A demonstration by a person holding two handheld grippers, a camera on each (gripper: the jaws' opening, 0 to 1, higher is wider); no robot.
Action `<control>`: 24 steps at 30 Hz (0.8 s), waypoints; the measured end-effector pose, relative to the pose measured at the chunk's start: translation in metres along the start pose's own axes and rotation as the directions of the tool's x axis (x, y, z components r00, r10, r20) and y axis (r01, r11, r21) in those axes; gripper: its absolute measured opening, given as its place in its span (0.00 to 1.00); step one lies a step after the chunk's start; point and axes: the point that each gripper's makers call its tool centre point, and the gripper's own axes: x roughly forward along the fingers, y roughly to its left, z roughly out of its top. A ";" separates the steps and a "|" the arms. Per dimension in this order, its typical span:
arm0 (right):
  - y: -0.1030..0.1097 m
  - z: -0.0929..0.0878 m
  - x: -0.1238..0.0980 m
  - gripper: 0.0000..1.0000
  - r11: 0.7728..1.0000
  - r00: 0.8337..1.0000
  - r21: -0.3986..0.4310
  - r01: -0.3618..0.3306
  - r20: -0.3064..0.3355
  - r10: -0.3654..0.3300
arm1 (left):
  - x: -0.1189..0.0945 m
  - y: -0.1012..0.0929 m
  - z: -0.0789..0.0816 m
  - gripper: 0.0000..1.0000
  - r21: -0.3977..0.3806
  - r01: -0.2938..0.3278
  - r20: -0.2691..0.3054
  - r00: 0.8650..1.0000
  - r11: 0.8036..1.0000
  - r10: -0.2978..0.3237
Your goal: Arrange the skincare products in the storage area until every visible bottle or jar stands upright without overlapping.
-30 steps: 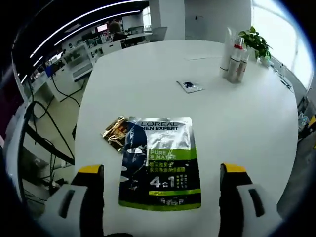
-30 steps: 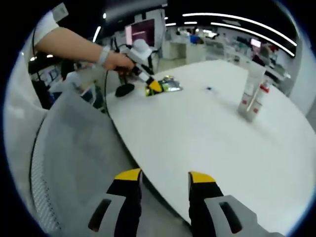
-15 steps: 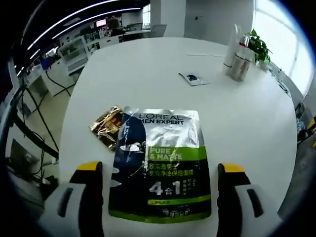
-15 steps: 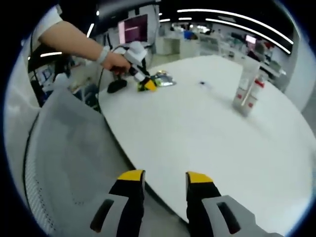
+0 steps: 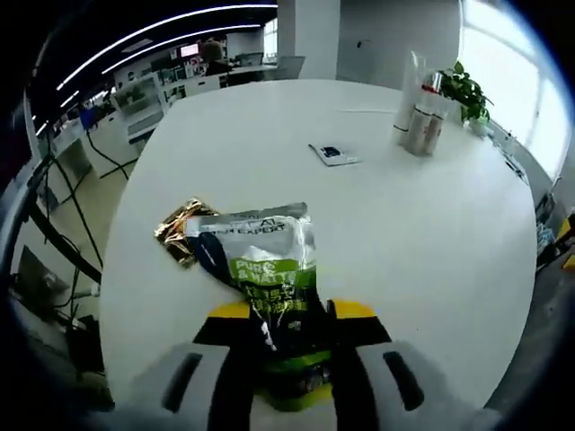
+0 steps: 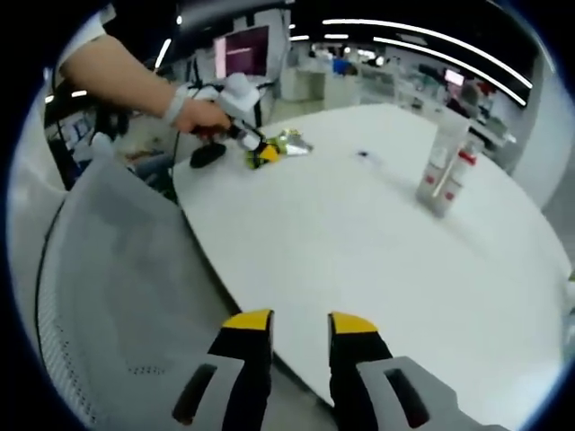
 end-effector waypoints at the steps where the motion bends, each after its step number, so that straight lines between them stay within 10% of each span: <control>1: 0.001 0.000 0.000 0.21 1.000 1.000 -0.006 0.002 0.001 -0.002 | 0.002 -0.002 0.001 0.18 -0.042 0.012 0.009 1.000 0.999 -0.011; 9: 0.002 0.001 0.001 0.19 1.000 1.000 -0.024 -0.006 0.006 0.006 | -0.011 -0.006 -0.003 0.08 -0.063 0.013 -0.009 1.000 0.998 -0.014; 17: 0.006 0.035 -0.012 0.15 0.993 0.984 0.105 -0.059 0.174 0.040 | -0.052 -0.078 0.009 0.02 -0.116 0.195 0.109 0.977 0.974 -0.183; 24: 0.018 0.084 -0.012 0.18 0.880 0.894 0.379 -0.287 0.435 0.104 | -0.103 -0.152 0.018 0.02 -0.137 0.317 0.215 0.934 0.938 -0.284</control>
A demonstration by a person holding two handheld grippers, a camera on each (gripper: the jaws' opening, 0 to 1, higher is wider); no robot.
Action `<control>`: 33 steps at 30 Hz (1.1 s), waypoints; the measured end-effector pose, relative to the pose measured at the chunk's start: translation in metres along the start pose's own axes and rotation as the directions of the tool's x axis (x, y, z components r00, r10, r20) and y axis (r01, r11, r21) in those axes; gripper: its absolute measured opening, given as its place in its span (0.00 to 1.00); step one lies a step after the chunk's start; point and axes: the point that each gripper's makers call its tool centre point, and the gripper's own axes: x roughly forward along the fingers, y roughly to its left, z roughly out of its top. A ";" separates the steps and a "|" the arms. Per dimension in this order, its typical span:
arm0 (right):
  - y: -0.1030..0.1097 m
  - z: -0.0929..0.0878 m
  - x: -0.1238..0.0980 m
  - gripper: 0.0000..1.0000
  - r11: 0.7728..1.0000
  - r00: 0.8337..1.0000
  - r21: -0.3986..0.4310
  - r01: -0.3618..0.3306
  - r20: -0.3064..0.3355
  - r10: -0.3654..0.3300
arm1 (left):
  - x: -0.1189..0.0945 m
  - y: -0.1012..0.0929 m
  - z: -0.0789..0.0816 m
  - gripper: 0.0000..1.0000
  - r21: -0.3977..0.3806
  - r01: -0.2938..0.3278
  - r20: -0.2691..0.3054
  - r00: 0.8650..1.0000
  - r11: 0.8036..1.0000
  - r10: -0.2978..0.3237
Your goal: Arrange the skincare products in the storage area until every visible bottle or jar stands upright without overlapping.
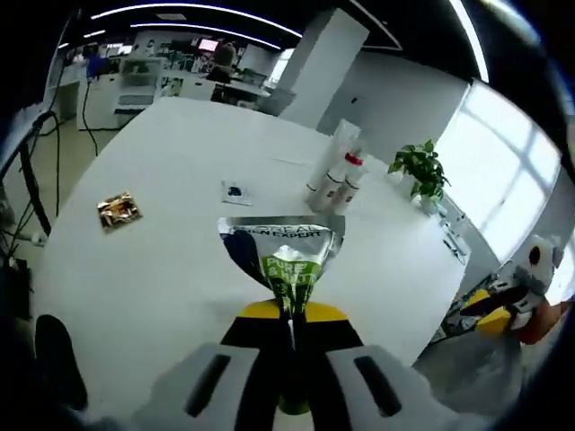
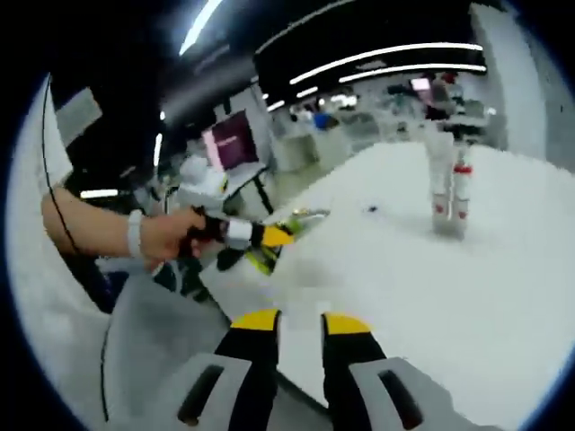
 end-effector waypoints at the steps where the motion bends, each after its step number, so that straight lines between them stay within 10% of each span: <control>1: 0.000 0.001 0.003 0.21 0.998 0.999 0.054 -0.023 0.025 0.022 | -0.004 -0.018 -0.001 0.02 -0.015 0.038 0.014 0.999 0.999 -0.037; 14: 0.022 0.016 -0.002 0.45 0.947 0.972 0.237 -0.216 0.149 0.185 | -0.030 -0.112 -0.045 0.03 0.023 0.226 -0.011 0.974 0.974 -0.226; 23: 0.019 0.006 -0.004 0.16 0.920 0.972 0.317 -0.228 0.121 0.200 | -0.035 -0.133 -0.059 0.03 0.173 0.267 -0.008 0.963 0.948 -0.270; 25: 0.024 0.011 -0.007 0.14 0.872 0.957 0.397 -0.286 0.162 0.239 | -0.035 -0.136 -0.059 0.04 0.204 0.265 0.002 0.962 0.942 -0.272; 33: 0.021 0.015 -0.013 0.03 0.884 0.951 0.359 -0.299 0.187 0.246 | -0.036 -0.141 -0.054 0.14 0.182 0.311 0.020 0.947 0.933 -0.320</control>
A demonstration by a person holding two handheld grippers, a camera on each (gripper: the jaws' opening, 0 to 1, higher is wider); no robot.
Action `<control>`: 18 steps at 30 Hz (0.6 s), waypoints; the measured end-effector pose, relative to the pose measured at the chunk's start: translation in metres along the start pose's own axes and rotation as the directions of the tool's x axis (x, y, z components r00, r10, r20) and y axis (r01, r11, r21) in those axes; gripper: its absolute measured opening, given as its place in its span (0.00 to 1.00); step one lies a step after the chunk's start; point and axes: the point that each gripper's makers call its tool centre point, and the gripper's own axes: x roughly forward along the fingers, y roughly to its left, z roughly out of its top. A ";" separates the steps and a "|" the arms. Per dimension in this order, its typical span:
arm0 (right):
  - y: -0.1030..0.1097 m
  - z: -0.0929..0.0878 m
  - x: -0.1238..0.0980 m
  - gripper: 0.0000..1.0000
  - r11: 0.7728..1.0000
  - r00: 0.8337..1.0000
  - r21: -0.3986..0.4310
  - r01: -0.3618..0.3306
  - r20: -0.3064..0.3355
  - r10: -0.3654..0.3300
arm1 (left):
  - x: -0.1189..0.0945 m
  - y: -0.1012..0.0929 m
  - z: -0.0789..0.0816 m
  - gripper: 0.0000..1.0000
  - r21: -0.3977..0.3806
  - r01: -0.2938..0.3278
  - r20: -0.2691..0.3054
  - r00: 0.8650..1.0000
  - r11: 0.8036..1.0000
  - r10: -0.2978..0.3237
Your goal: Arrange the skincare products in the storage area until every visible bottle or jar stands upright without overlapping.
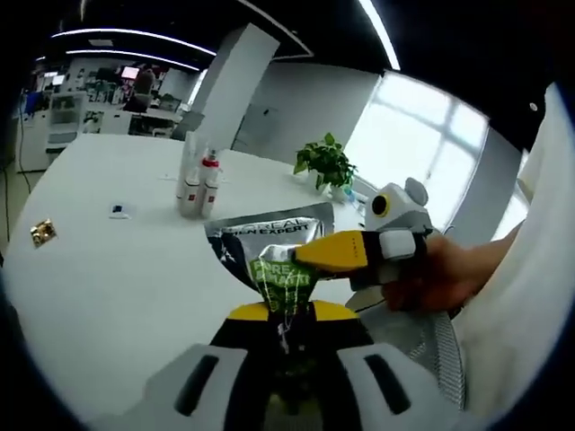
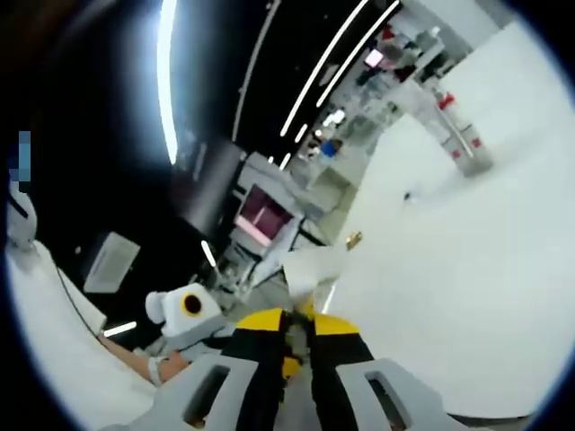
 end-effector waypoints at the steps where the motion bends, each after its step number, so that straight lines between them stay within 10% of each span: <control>1: 0.001 0.000 0.000 0.02 1.000 1.000 -0.004 -0.001 0.001 0.001 | 0.000 -0.001 0.001 0.16 -0.009 0.005 0.003 1.000 1.000 -0.005; 13: 0.002 0.017 -0.015 0.00 0.999 0.999 -0.026 -0.033 -0.017 0.033 | -0.012 0.013 0.024 0.28 -0.134 0.002 0.124 0.992 0.991 0.015; 18: 0.015 0.019 -0.022 0.00 0.991 0.989 0.014 -0.136 -0.057 0.136 | -0.010 0.018 0.027 0.61 -0.203 0.019 0.154 0.988 0.979 0.013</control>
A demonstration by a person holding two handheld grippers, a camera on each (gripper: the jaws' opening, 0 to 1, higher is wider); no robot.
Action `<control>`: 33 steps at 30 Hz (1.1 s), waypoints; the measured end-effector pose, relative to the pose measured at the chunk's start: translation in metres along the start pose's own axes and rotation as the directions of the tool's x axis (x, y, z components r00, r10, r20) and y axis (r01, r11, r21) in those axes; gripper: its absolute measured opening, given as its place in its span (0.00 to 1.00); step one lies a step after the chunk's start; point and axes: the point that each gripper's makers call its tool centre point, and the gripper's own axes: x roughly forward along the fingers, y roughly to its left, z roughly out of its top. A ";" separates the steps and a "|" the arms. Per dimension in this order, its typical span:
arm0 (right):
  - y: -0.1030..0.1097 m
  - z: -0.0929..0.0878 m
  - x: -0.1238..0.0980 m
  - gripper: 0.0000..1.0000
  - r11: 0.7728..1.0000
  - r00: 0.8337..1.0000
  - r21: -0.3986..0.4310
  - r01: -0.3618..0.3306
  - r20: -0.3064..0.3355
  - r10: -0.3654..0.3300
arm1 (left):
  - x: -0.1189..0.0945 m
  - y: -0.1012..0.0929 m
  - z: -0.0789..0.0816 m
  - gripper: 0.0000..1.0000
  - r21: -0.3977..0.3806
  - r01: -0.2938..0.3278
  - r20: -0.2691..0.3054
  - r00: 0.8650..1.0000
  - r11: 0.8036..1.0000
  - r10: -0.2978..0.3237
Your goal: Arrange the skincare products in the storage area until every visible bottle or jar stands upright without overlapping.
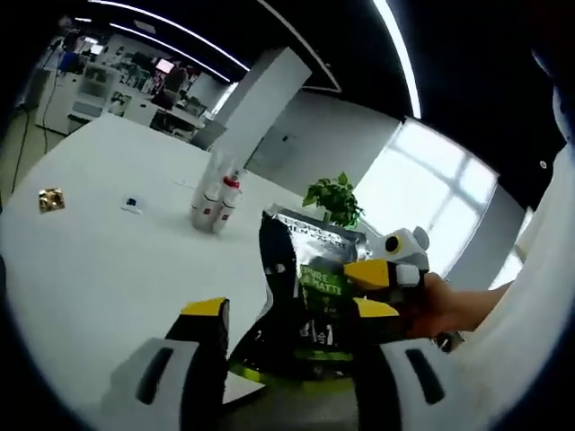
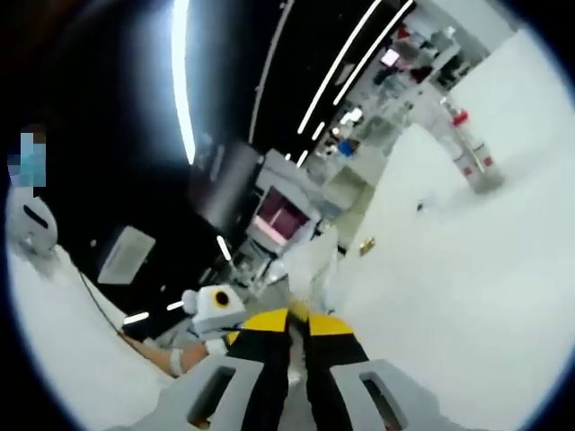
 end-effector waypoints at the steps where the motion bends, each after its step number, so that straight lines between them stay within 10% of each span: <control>1: 0.004 -0.001 0.000 0.00 1.000 1.000 0.006 -0.027 -0.012 0.027 | 0.001 -0.003 0.001 0.66 -0.012 0.020 0.008 1.000 1.000 -0.020; 12: 0.044 -0.019 0.001 0.00 0.972 0.960 0.036 -0.231 -0.157 0.233 | -0.005 -0.049 -0.009 0.37 -0.283 0.306 -0.032 0.944 0.909 -0.328; 23: 0.031 -0.015 -0.007 0.00 0.979 0.969 0.058 -0.195 -0.145 0.202 | -0.011 -0.055 -0.003 0.07 -0.298 0.340 -0.005 0.934 0.892 -0.358; 33: 0.030 -0.010 -0.001 0.03 0.978 0.978 0.080 -0.190 -0.068 0.196 | -0.015 -0.052 0.003 0.00 -0.329 0.351 0.026 0.931 0.877 -0.363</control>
